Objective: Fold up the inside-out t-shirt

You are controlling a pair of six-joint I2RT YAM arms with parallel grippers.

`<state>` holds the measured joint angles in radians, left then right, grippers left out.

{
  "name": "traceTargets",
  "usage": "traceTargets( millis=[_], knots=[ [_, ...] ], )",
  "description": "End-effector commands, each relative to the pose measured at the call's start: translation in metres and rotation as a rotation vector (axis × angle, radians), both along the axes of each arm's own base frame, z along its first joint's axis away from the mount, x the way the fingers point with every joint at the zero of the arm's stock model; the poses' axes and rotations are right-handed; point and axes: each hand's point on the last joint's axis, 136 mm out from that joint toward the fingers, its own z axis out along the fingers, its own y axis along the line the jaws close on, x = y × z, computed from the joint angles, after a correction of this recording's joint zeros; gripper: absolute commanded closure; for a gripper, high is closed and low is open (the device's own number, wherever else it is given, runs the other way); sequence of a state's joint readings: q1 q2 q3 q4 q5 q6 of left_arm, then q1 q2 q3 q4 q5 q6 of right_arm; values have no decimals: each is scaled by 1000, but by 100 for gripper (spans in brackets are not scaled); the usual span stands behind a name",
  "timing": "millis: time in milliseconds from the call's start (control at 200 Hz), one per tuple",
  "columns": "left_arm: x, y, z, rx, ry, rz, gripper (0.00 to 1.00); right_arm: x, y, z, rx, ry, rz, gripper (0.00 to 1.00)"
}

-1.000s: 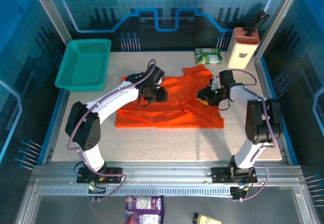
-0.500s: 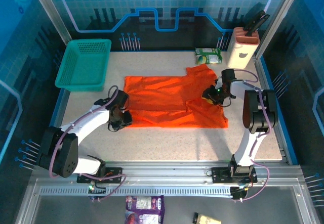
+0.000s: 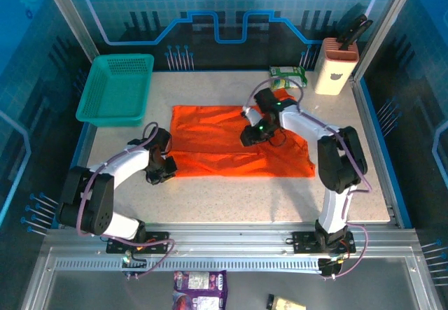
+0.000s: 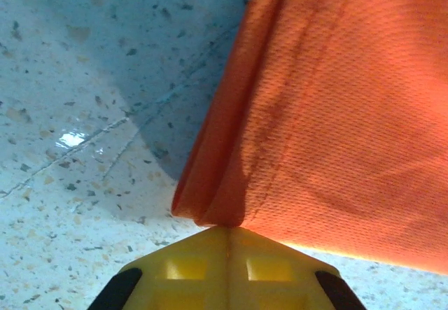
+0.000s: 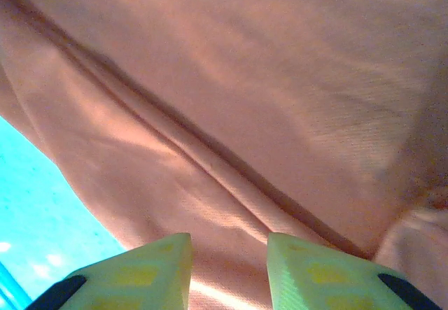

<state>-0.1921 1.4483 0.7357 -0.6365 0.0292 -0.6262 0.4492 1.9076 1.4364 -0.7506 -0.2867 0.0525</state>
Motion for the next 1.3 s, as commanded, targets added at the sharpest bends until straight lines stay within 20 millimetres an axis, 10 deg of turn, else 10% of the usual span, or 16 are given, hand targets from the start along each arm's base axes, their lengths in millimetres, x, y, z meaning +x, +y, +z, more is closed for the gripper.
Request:
traceTargets(
  millis=[0, 700, 1066, 1296],
  knots=[
    [-7, 9, -10, 21, 33, 4, 94, -13, -12, -24, -172, 20, 159, 65],
    [-11, 15, -16, 13, 72, 28, 96, -25, 6, -51, -271, 62, 352, 64],
    [-15, 20, -19, 13, 93, 46, 97, -8, 4, -33, -290, -26, 289, 100],
    [-21, 25, -21, 26, 112, 55, 97, 8, -9, -26, -273, -40, 190, 100]
  ],
)
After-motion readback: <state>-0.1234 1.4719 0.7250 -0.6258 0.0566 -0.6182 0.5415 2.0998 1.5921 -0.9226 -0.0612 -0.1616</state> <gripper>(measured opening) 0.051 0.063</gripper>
